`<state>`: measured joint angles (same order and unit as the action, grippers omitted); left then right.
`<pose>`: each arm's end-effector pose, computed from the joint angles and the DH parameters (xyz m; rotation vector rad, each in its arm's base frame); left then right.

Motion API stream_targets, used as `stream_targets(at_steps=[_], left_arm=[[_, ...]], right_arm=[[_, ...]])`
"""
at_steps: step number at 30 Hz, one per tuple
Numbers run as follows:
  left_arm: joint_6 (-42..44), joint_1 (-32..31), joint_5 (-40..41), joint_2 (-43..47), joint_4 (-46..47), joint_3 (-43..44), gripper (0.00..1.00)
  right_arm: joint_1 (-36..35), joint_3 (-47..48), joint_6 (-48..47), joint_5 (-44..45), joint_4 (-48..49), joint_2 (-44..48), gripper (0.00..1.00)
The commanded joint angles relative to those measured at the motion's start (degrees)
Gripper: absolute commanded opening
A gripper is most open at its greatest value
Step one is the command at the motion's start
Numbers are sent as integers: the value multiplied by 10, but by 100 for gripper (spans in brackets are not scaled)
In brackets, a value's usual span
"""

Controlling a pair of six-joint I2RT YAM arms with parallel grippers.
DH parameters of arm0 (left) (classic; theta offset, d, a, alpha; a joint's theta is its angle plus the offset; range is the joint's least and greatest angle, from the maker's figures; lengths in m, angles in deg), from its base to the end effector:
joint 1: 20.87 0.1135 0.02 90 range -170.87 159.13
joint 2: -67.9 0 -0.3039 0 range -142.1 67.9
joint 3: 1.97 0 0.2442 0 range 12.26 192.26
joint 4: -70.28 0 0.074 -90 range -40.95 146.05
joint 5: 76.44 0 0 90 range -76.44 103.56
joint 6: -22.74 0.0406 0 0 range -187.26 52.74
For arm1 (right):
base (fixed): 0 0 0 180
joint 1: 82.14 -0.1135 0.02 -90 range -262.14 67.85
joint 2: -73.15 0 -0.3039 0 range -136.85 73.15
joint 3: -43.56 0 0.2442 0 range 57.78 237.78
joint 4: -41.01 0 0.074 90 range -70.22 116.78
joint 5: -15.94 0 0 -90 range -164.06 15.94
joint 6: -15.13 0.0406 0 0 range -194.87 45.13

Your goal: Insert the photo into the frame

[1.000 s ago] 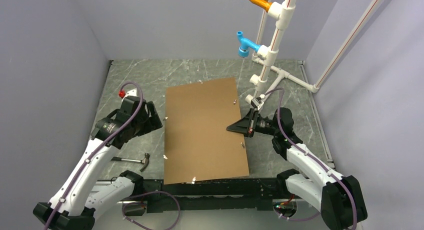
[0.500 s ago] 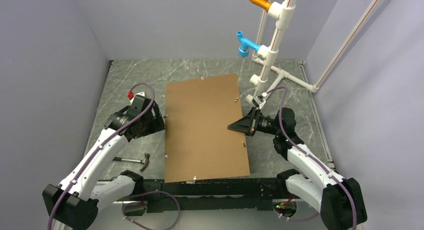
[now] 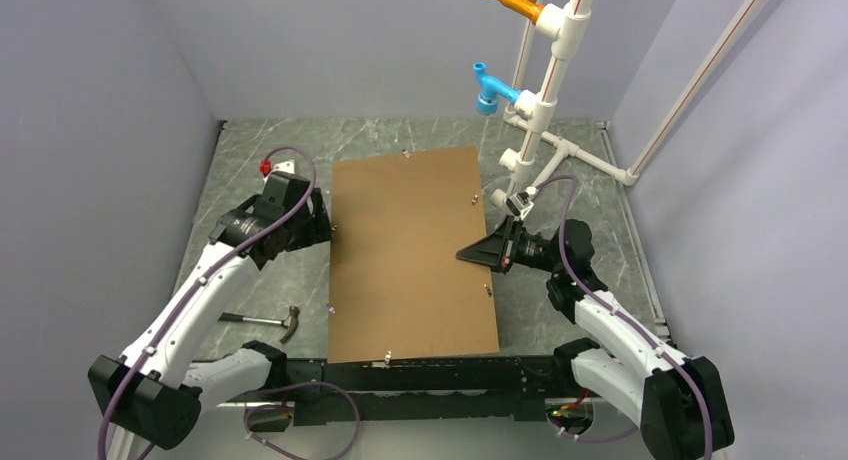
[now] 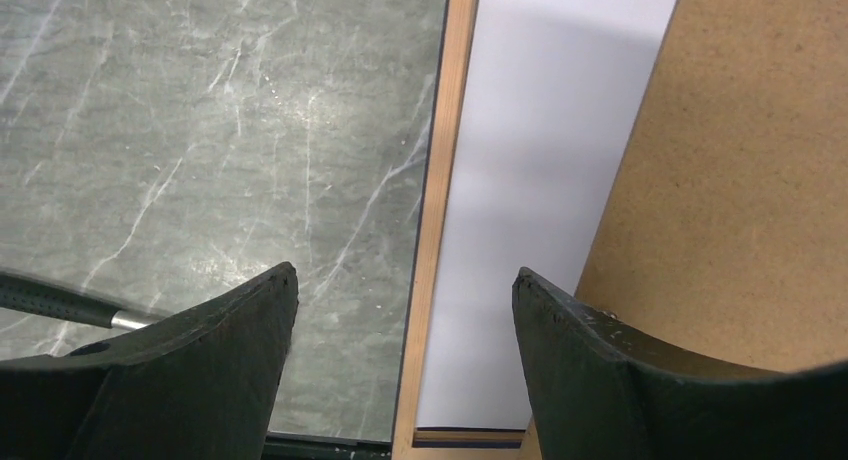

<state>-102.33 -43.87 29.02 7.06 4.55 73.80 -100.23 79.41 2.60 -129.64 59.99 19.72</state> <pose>0.1694 -0.0601 0.3541 -0.3701 2.3899 -0.1308 0.1499 0.0842 0.2862 0.0456 1.9791 1.9387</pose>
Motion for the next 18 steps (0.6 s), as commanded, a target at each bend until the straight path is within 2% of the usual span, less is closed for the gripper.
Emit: stream_targets(at_steps=[1, 10, 18], left_arm=[[18, 0, 28, -14, 31, 20, 82], [36, 0, 33, -62, 61, 52, 83], [41, 10, 69, -95, 24, 85, 86]], right_arm=[[-4, -1, 20, -34, 83, 15, 0], [-4, 5, -29, -46, 17, 27, 0], [-4, 8, -72, -36, -32, 32, 0]])
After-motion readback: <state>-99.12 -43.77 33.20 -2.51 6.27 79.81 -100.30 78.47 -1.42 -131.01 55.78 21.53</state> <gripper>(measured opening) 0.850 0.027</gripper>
